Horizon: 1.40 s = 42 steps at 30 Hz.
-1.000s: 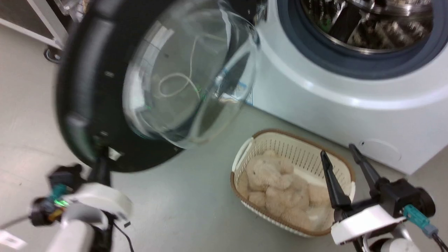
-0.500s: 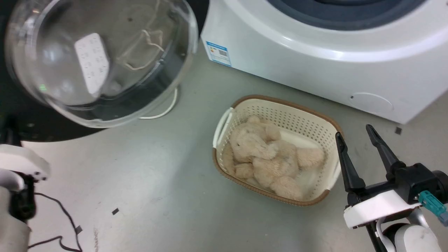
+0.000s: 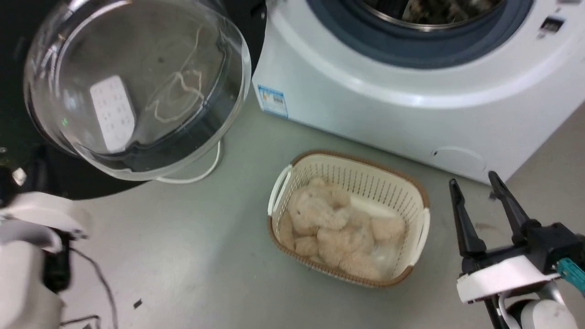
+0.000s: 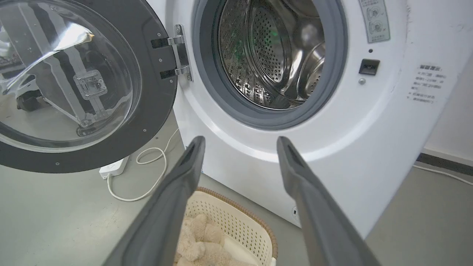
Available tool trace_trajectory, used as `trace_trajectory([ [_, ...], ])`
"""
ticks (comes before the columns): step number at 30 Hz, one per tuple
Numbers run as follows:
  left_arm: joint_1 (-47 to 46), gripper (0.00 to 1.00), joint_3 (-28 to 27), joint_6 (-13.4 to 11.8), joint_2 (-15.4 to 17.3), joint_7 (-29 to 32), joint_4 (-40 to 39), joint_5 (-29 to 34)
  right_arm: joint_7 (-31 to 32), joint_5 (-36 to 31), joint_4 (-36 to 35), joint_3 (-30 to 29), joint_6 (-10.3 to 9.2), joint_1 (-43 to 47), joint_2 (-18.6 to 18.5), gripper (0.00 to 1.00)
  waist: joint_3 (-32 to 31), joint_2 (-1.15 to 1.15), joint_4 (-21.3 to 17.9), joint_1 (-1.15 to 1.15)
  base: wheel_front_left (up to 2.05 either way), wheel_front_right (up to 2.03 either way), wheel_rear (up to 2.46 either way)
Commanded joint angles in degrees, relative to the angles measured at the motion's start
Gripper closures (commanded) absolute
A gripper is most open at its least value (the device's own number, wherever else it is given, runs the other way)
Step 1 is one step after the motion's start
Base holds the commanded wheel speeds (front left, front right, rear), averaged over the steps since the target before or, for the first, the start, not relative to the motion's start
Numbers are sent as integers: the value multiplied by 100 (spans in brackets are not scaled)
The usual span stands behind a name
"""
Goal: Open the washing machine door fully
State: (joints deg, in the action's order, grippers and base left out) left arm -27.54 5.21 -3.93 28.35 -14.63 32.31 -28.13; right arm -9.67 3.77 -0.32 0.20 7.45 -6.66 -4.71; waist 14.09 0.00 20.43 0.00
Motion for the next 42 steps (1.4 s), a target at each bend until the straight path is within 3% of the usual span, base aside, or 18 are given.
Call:
trace_trajectory([
  [1, 222, 100, 52, -42, -112, -30, -244, 78, -74, 51, 45, -53, 3, 111, 42, 0, -350, 0, -116, 0, 0, 0, 0],
  [11, 1593, 100, 261, -267, -821, -36, -2211, 231, -309, 44, 31, -226, 3, 581, 156, 0, -1162, 0, -730, 0, 0, 0, 0],
  [12, 1905, 100, 301, -353, -909, -36, -2530, 279, -327, -119, -23, -172, 3, 675, 162, 0, -1261, 0, -921, 0, 0, 0, 0],
  [22, 2787, 100, 794, -516, -1201, -36, -3045, 620, -304, -164, -226, -124, 3, 1014, 180, 0, -1464, 0, -1608, 0, 0, 0, 0],
  [23, 2834, 60, 859, -521, -1218, -36, -3028, 673, -300, -111, -223, -127, 3, 1053, 181, 0, -1473, 0, -1660, 0, 0, 0, 0],
  [24, 2876, 0, 927, -535, -1244, -36, -3003, 724, -294, -75, -211, -135, 3, 1091, 181, 0, -1476, 0, -1705, 0, 0, 0, 0],
  [42, 3087, 0, 1142, -776, -1456, -37, -2790, 1087, -381, 208, 115, -104, 3, 1143, 182, 0, -1430, 0, -1959, 0, 0, 0, 0],
])
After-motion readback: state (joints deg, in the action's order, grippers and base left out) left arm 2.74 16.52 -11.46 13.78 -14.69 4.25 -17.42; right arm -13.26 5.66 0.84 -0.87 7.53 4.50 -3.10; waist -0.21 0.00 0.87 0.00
